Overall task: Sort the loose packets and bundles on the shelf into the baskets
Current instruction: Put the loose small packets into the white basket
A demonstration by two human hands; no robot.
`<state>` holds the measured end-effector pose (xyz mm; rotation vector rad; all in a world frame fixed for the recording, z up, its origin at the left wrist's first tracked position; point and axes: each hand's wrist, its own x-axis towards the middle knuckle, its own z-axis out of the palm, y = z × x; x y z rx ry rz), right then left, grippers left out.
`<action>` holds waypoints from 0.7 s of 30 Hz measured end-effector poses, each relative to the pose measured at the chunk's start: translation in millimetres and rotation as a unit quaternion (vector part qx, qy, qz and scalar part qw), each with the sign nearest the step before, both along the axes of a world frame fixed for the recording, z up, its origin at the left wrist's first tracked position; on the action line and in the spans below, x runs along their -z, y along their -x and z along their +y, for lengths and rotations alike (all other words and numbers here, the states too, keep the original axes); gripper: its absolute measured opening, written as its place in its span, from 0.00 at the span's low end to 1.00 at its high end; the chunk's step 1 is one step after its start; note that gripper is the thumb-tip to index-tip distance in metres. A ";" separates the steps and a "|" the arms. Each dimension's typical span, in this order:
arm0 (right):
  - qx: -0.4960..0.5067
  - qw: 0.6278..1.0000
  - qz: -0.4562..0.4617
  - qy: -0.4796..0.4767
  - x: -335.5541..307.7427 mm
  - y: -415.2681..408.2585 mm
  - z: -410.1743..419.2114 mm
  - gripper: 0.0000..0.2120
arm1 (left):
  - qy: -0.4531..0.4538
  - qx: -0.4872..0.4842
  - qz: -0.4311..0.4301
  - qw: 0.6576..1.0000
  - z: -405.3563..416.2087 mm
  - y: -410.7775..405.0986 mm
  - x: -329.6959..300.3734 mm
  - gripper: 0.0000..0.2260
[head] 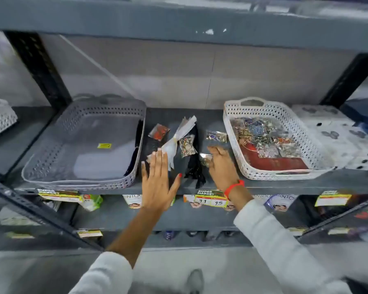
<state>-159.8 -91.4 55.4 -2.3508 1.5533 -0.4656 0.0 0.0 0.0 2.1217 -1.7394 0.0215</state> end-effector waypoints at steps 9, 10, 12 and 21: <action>0.004 0.992 0.046 -0.114 -4.5 -6.2 -44.9 0.13 | -0.043 -0.039 -0.052 0.997 -6.8 -1.8 10.8 0.38; 0.008 0.991 0.045 -0.122 -8.6 -4.6 -48.4 0.13 | -0.044 -0.039 -0.052 0.997 -6.7 -2.1 11.3 0.38; 0.008 0.988 0.059 -0.141 -19.0 -0.6 -51.3 0.13 | -0.043 -0.040 -0.052 0.997 -6.6 -2.0 11.5 0.39; -0.001 0.983 0.106 -0.147 -19.1 3.0 -45.6 0.14 | -0.048 -0.046 -0.044 0.997 -6.0 -1.3 8.0 0.39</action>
